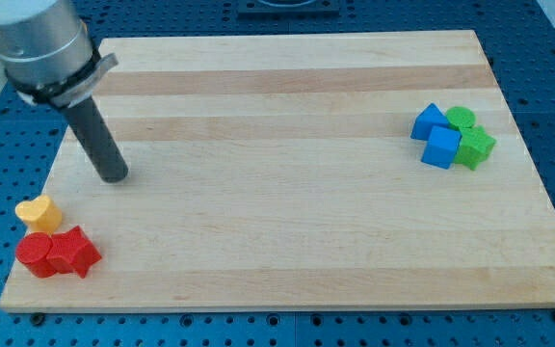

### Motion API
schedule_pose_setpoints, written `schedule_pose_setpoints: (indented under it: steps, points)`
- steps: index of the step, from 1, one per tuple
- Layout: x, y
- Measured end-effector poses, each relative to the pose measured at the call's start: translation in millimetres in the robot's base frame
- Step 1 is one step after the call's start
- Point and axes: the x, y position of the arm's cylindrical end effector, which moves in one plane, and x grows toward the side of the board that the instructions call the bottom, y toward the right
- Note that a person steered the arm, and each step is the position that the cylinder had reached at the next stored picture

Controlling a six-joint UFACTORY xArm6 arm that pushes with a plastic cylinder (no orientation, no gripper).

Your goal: Push the yellow heart a bit down

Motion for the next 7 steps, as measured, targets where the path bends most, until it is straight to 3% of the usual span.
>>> schedule_pose_setpoints:
  steps: [2, 4, 6, 7]
  points:
    - [-0.3, -84.0]
    - [6.0, -84.6]
    - [62.8, -84.6]
    - [71.9, -82.5]
